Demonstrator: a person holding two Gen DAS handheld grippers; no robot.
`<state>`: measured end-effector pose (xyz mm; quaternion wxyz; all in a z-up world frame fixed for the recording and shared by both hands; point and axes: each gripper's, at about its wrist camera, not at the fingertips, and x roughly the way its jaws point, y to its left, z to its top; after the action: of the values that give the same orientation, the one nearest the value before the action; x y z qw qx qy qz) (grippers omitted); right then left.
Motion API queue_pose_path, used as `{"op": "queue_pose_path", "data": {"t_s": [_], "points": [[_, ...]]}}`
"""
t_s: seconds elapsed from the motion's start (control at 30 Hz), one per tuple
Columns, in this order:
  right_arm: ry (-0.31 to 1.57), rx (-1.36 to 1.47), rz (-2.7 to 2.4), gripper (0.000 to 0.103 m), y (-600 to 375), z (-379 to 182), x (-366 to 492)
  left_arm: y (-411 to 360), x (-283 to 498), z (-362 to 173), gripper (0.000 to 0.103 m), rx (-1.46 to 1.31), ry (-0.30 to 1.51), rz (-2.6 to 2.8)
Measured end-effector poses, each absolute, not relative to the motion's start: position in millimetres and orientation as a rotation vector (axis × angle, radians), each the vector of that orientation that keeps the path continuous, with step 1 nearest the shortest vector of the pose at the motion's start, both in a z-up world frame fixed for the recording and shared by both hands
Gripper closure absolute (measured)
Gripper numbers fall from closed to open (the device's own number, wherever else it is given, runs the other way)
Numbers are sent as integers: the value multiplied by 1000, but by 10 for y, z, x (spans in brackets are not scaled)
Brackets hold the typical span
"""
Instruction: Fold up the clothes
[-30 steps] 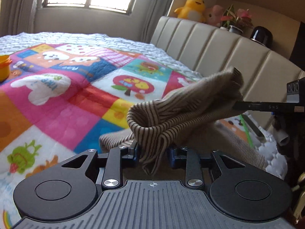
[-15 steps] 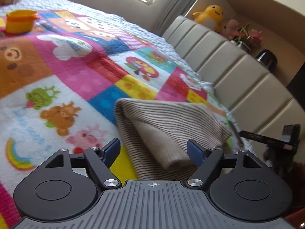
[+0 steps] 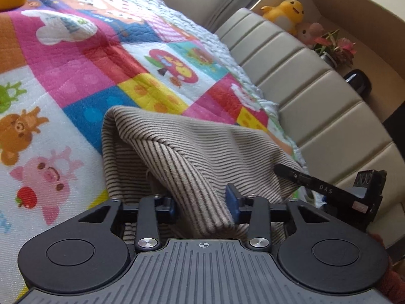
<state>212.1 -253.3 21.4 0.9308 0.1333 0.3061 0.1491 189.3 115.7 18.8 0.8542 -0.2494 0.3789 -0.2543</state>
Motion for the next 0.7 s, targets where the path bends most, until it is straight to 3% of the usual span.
{"op": "queue_pose_path", "data": {"t_s": [0.2,0.43,0.5,0.63,0.7], "points": [[590,312,362,76,-2609,447,1772,1194,1527,404,73,-481,743,-603],[701,355,270,73,-2727,-36,1760,1220,1418,-63,69,-428,859,-502],[702,367,262,71,-2747,-99,1744,1249,1396,-74,65,-423,856,-493],[685,376,255,58,-2780,12,1758,1281,1306,181,56,-381,788,-476],[658,362,241,50,-2810,96,1806,1285,1234,333,40,-396,754,-509]]}}
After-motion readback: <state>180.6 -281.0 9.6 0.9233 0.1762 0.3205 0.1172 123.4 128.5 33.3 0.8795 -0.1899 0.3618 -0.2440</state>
